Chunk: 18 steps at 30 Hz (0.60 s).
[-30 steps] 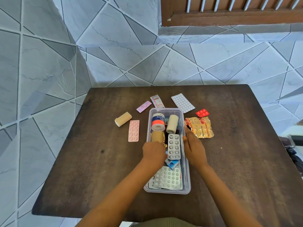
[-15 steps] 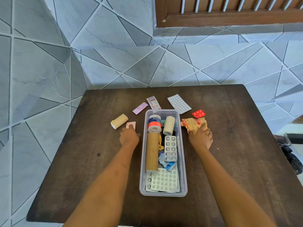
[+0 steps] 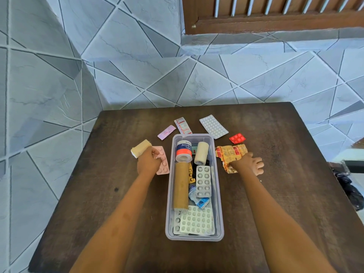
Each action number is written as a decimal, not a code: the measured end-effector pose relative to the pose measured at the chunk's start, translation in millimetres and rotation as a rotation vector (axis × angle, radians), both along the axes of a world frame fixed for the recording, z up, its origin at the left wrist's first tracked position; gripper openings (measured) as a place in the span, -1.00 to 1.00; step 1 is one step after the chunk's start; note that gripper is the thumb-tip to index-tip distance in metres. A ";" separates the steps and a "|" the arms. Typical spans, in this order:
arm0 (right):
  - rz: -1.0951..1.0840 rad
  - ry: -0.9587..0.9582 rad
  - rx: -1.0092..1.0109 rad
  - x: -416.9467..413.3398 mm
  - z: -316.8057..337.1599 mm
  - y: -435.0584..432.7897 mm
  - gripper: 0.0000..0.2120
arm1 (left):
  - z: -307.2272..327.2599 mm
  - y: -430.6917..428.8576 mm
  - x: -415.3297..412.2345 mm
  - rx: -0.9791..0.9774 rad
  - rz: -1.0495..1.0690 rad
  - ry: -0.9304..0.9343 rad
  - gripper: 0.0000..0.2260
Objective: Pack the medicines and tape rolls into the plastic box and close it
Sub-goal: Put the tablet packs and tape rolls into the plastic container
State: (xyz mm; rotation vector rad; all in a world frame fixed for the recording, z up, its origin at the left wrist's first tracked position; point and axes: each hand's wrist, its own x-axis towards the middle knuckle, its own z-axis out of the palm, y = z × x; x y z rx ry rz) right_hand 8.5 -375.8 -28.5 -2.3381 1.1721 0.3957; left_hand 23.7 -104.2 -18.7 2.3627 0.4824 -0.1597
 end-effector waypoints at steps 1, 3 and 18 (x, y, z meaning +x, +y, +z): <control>-0.008 -0.007 0.015 0.4 0.4 -0.5 -0.24 | 2.3 0.0 -0.5 -0.018 -0.006 -0.014 -0.91; -0.026 -0.009 0.036 1.3 0.3 -1.5 -0.13 | 6.2 -1.4 -2.2 -0.048 -0.016 -0.031 -0.89; -0.287 -0.710 0.404 -36.8 47.6 -12.4 -0.61 | 50.9 -11.3 -15.4 -0.135 -0.093 -0.283 -0.89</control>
